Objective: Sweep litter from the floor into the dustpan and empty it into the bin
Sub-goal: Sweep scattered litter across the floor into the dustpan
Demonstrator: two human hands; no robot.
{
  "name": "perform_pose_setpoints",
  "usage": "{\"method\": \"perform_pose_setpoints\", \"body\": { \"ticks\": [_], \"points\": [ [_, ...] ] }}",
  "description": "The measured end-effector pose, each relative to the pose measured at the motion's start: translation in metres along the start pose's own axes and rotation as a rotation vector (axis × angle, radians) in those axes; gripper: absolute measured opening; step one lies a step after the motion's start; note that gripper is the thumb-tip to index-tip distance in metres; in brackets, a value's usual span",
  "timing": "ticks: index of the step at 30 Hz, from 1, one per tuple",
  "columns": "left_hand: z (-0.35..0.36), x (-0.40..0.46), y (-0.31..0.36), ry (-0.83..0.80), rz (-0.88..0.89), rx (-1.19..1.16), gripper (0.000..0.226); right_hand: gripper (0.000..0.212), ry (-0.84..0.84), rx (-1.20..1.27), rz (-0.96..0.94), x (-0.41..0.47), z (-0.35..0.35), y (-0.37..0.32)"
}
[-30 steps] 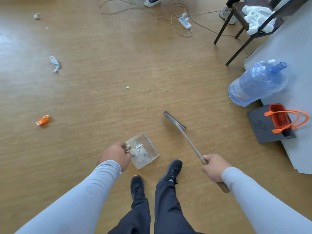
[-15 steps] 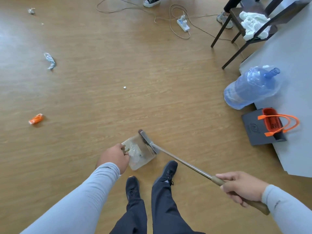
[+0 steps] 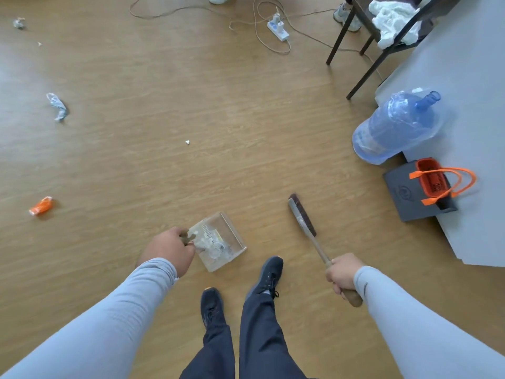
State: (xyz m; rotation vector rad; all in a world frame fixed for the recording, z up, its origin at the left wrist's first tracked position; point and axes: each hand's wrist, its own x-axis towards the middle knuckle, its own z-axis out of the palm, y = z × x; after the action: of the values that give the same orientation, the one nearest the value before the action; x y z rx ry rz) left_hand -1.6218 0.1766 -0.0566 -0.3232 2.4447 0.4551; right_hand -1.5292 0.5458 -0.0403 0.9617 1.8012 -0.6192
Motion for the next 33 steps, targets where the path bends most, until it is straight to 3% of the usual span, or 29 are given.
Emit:
{"method": "perform_pose_setpoints", "body": {
  "ticks": [5, 9, 11, 14, 18, 24, 26, 31, 33],
  "points": [
    [-0.003, 0.0, 0.002, 0.0, -0.008, 0.018, 0.032, 0.054, -0.136, -0.064, -0.095, -0.047, 0.03, 0.002],
    [-0.006, -0.005, 0.011, -0.026, -0.018, 0.038, 0.032, 0.067, -0.281, 0.054, -0.141, -0.065, 0.019, 0.004],
    [-0.01, -0.007, 0.009, -0.034, -0.018, 0.024, 0.031, 0.064, -0.338, 0.124, -0.158, -0.068, 0.003, 0.01],
    [-0.019, -0.011, -0.002, -0.054, -0.032, -0.01, 0.028, 0.04, -0.379, 0.143, -0.198, -0.078, -0.025, 0.02],
    [-0.044, -0.021, -0.003, -0.015, -0.08, -0.15, 0.032, 0.018, -0.313, 0.17, -0.218, -0.095, -0.06, 0.026],
    [-0.099, -0.029, 0.024, 0.104, -0.114, -0.229, 0.031, 0.046, -0.11, 0.037, -0.274, -0.085, -0.117, -0.016],
    [-0.113, -0.03, 0.032, 0.148, -0.137, -0.266, 0.029, 0.046, -0.07, 0.035, -0.315, -0.076, -0.132, -0.037],
    [-0.139, -0.027, 0.044, 0.237, -0.196, -0.344, 0.027, 0.018, -0.071, 0.093, -0.39, -0.068, -0.155, -0.093],
    [-0.151, -0.021, 0.046, 0.266, -0.22, -0.38, 0.025, 0.016, -0.076, 0.121, -0.403, -0.064, -0.159, -0.116]
  ]
}}
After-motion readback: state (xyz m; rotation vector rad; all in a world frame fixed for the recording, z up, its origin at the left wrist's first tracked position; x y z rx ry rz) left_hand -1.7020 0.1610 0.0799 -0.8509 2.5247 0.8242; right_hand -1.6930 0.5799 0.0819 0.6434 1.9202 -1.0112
